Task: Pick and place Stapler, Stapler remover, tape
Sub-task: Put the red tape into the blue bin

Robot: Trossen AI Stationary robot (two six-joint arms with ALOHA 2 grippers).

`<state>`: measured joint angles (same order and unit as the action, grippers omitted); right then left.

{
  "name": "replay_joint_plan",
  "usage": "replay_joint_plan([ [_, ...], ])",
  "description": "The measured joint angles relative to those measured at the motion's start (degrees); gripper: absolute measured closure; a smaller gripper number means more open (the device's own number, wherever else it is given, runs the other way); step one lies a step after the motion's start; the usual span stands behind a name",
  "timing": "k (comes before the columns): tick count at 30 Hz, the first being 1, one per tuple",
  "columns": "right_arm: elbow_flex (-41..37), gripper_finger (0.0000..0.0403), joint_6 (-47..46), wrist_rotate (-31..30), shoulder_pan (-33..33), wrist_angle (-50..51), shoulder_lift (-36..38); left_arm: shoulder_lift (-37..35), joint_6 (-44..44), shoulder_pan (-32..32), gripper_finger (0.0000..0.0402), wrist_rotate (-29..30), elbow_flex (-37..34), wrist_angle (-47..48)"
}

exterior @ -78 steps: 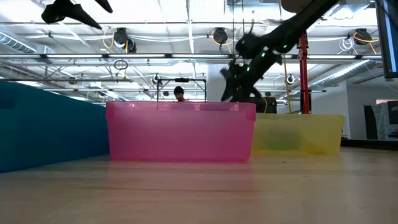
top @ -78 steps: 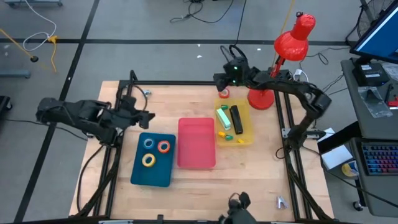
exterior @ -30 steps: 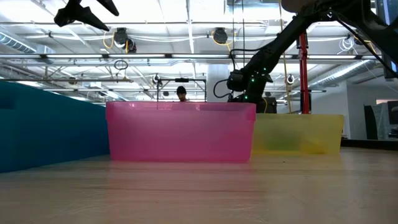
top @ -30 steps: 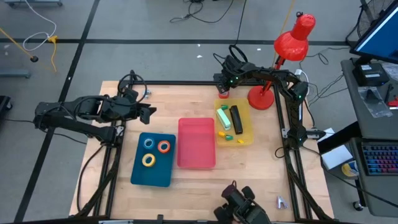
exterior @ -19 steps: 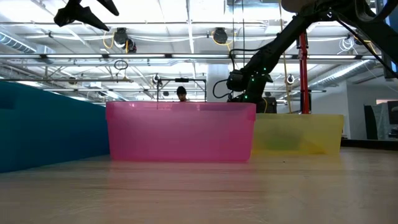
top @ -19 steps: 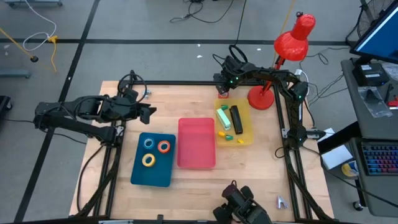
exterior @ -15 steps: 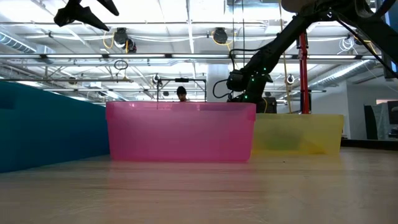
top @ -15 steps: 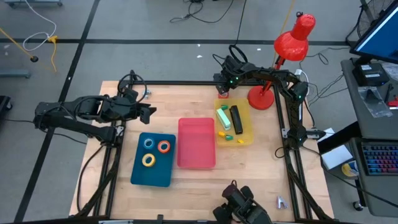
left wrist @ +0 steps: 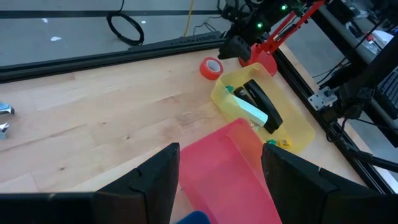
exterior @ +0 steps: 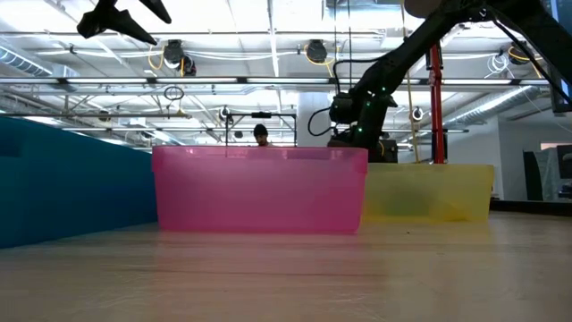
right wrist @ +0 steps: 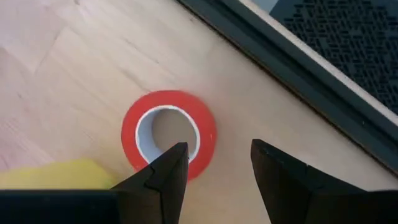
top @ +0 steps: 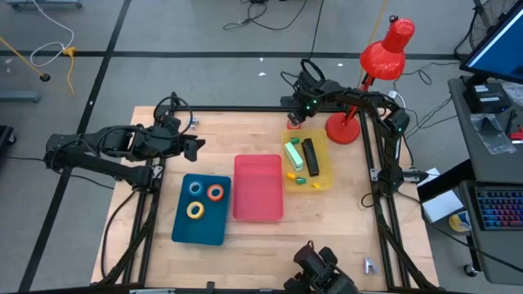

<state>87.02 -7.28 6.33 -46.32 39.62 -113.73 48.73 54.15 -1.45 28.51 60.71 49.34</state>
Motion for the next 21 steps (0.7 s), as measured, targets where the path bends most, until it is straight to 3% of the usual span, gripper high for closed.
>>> replay_joint_plan([
  [21, -8.61, 0.0236, -1.23, 1.18, 0.54, -12.32, 0.02, 0.00, -2.49, 0.00, 0.0174, -0.02, 0.00, -3.41],
])
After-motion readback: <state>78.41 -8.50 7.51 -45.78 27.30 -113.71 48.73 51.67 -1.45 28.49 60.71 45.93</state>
